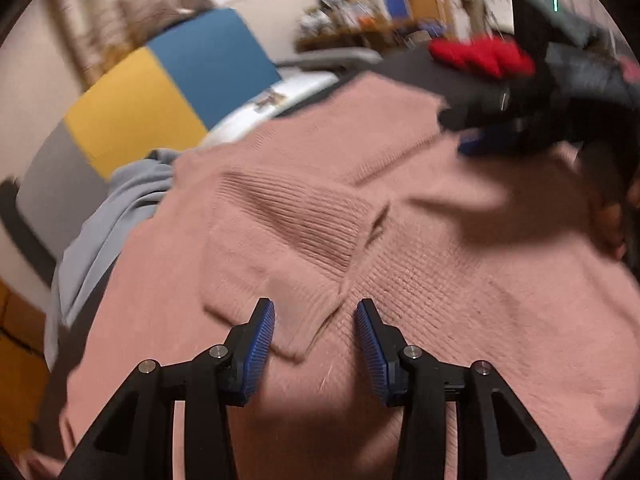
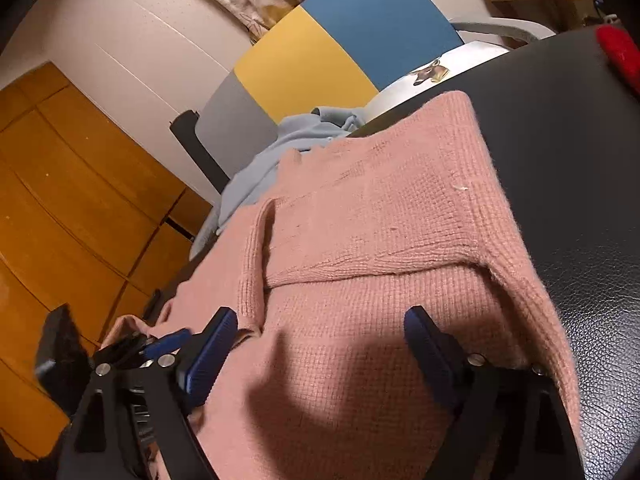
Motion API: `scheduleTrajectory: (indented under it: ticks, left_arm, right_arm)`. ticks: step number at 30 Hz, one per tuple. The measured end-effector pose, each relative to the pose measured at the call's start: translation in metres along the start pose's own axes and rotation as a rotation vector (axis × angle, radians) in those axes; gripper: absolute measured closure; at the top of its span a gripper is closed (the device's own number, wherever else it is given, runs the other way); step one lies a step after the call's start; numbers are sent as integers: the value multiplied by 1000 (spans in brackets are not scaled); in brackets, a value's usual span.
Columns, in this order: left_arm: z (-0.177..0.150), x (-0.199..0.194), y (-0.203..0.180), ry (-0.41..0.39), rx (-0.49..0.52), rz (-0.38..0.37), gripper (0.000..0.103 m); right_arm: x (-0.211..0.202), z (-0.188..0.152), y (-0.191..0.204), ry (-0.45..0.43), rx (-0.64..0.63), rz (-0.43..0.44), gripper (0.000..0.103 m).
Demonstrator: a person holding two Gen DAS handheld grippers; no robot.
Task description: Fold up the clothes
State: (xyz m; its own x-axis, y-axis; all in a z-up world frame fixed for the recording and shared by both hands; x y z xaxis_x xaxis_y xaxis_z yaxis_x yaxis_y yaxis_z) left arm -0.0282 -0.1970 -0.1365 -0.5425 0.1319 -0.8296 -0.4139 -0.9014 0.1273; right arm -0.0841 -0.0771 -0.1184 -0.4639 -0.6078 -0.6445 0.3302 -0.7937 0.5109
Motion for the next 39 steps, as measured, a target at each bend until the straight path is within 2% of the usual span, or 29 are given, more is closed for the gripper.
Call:
scheduleTrajectory:
  ticks: [1, 4, 5, 6, 7, 8, 9, 12, 14, 16, 18, 21, 23, 26, 28, 31, 33, 35, 39]
  left_arm:
    - [4, 2, 3, -4, 5, 3, 59]
    - [9, 8, 17, 5, -60, 4, 46]
    - [9, 9, 22, 6, -104, -17, 49]
    - [9, 9, 29, 0, -173, -52, 55]
    - [8, 9, 38, -17, -275, -107, 75]
    - [6, 7, 48, -40, -375, -163, 90]
    - [3, 3, 62, -88, -498, -236, 93]
    - [-8, -19, 112, -319, -880, -492, 95]
    - [-25, -33, 147, -465, -1080, -603, 95]
    - [-46, -40, 176, -546, -1211, -647, 95]
    - [-68, -36, 193, -543, -1285, -636, 95]
    - [-92, -25, 210, -486, -1335, -592, 92]
    - [-104, -19, 214, -460, -1367, -590, 79]
    - [-115, -17, 213, -468, -1396, -675, 68]
    - [-116, -15, 214, -468, -1398, -697, 67]
    - [-111, -14, 213, -442, -1370, -673, 67]
    - [-102, -14, 212, -411, -1332, -627, 76]
    - [-89, -19, 208, -417, -1285, -618, 98]
    - [-49, -52, 202, -536, -1204, -681, 99]
  right_arm:
    - [-1, 1, -1, -4, 6, 10, 16]
    - [-4, 0, -6, -12, 19, 36, 16]
    - [-5, 1, -7, -14, 23, 46, 16]
    - [-5, 1, -7, -17, 28, 56, 15]
    - [-6, 2, -8, -20, 32, 63, 15]
    - [-6, 2, -8, -23, 36, 71, 15]
    - [-6, 3, -8, -25, 39, 78, 15]
    - [-6, 4, -10, -31, 46, 94, 15]
    - [-6, 4, -10, -34, 50, 102, 15]
    - [-6, 4, -10, -35, 51, 106, 15]
    - [-6, 4, -10, -35, 52, 105, 15]
    - [-5, 3, -9, -34, 48, 99, 15]
    - [-4, 3, -8, -31, 45, 95, 15]
    - [-4, 2, -7, -29, 40, 93, 14]
    - [-3, 1, -7, -27, 37, 90, 14]
    - [-2, 0, -6, -23, 29, 82, 13]
    - [-1, -1, -5, -20, 22, 72, 13]
    - [0, -2, -4, -16, 11, 60, 12]
    - [1, -2, -2, -5, -2, 38, 11]
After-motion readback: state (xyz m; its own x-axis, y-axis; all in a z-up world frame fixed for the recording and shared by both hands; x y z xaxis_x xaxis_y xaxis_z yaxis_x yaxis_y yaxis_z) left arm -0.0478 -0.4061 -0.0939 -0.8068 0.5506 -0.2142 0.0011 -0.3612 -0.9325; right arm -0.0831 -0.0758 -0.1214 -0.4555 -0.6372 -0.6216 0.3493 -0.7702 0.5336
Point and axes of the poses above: each gripper's, at about its wrist camera, not at the fingertips, and x roughly the way its jaws point, y to its left, z to its top, the point moved 7 cm from there along x, roughly the way its jaws point, and after that the axes turned 15 degrees about -z, right-handed, at the moved point
